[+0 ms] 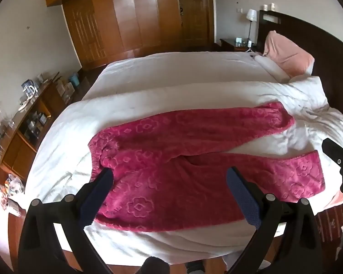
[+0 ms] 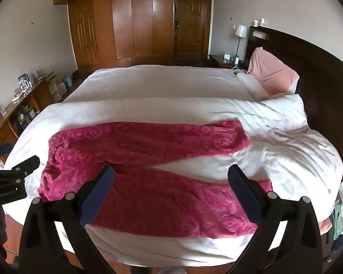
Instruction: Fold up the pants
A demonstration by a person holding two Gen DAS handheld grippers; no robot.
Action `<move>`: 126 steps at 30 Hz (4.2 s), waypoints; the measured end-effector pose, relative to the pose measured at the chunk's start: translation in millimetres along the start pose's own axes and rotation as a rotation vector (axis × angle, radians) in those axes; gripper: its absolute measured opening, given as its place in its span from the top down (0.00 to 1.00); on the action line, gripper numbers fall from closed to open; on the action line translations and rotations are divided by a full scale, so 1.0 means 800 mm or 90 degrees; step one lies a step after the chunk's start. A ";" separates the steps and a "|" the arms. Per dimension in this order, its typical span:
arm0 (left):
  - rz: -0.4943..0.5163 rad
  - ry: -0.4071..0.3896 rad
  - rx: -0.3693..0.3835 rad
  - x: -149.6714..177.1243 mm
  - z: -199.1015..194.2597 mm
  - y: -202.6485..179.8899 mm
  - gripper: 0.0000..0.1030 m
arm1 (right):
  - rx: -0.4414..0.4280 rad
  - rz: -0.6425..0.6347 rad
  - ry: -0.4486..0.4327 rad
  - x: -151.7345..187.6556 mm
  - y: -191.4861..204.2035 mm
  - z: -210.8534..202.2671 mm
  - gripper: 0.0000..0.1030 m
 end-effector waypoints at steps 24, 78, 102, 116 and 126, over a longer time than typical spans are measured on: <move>-0.077 0.028 -0.014 0.004 0.027 0.042 0.05 | -0.019 -0.022 0.021 -0.027 0.032 0.040 0.03; -0.062 0.098 0.050 0.008 0.069 0.020 0.05 | 0.004 0.115 0.153 0.017 0.006 0.079 0.03; -0.127 0.138 0.140 -0.012 0.099 -0.006 0.05 | -0.101 0.105 0.192 0.004 0.005 0.105 0.03; -0.148 0.249 0.164 -0.029 0.190 -0.067 0.05 | -0.065 0.173 0.230 -0.011 -0.115 0.184 0.03; -0.146 0.247 0.055 -0.073 0.293 -0.077 0.05 | 0.004 0.132 0.230 -0.061 -0.272 0.322 0.03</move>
Point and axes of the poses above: each gripper's, at about its wrist camera, not at the fingertips, and z roughly the way its jaws point, y to its left, x to its underside, the point moved 3 cm from there along z, roughly the way its jaws point, and after that the axes turned 5 degrees about z, right-handed, at the moved point
